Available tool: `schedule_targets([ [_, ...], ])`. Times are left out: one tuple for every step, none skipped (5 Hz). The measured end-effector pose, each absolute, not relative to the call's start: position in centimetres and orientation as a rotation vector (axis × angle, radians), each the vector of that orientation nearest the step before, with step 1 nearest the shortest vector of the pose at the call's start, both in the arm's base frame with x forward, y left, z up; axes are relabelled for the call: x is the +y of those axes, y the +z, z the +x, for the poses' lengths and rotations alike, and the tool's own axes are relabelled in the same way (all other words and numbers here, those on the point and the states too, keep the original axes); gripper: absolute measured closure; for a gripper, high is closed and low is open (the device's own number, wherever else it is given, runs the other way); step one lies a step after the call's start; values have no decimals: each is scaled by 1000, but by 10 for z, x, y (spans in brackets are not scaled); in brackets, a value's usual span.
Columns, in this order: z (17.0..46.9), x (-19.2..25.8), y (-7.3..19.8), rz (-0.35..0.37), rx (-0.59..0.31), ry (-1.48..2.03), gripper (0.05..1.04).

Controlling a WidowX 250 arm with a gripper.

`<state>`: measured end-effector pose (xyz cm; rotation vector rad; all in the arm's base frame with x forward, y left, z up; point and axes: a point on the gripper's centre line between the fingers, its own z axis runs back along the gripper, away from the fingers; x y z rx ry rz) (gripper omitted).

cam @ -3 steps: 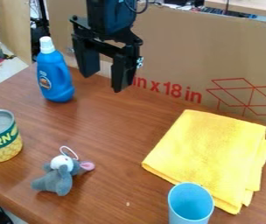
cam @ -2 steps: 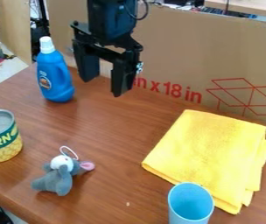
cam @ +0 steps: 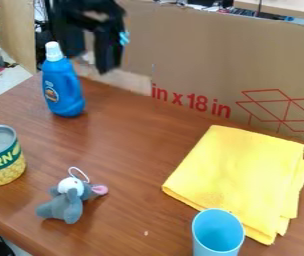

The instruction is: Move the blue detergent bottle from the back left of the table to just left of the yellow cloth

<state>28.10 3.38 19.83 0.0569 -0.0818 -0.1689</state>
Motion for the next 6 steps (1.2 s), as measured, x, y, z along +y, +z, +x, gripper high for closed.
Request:
schedule_targets([
  [295, 62, 209, 63, -91, -155, 83],
  [324, 89, 216, 98, -88, -129, 82],
  [345, 122, 220, 115, -78, -89, 82],
  [353, 152, 211, 101, -81, -63, 83],
  [360, 159, 190, 71, -38, -68, 82],
  [360, 166, 170, 23, 11, -62, 83],
])
